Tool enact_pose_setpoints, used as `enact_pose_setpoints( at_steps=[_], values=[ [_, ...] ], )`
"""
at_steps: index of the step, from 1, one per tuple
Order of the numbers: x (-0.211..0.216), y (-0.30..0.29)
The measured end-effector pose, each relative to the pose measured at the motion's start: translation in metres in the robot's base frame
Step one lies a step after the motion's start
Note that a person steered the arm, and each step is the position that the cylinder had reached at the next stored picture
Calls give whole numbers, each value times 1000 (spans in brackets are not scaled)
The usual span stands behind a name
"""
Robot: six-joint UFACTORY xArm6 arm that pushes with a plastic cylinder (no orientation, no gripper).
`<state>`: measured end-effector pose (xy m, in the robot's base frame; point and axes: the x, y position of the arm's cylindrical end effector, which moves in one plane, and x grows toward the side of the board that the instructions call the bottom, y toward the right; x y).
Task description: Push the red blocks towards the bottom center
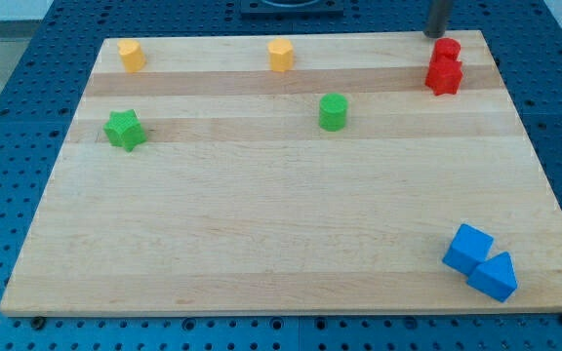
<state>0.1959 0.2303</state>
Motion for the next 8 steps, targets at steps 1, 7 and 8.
enact_pose_setpoints(
  at_steps=[1,7,8],
  values=[
    [1,4],
    [184,-64],
    [197,-64]
  ],
)
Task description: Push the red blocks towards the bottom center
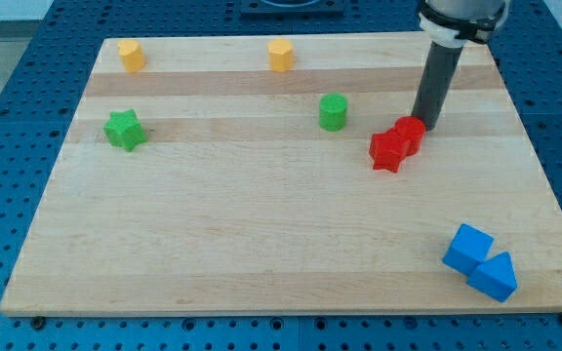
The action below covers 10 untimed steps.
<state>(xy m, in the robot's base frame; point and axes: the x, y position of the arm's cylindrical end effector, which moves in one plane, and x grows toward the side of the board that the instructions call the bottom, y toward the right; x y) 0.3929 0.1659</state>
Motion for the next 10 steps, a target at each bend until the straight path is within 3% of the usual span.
enact_pose_setpoints(
  at_steps=[2,4,8,10],
  values=[
    [54,-26],
    [39,-19],
    [39,-147],
    [7,-141]
  ],
)
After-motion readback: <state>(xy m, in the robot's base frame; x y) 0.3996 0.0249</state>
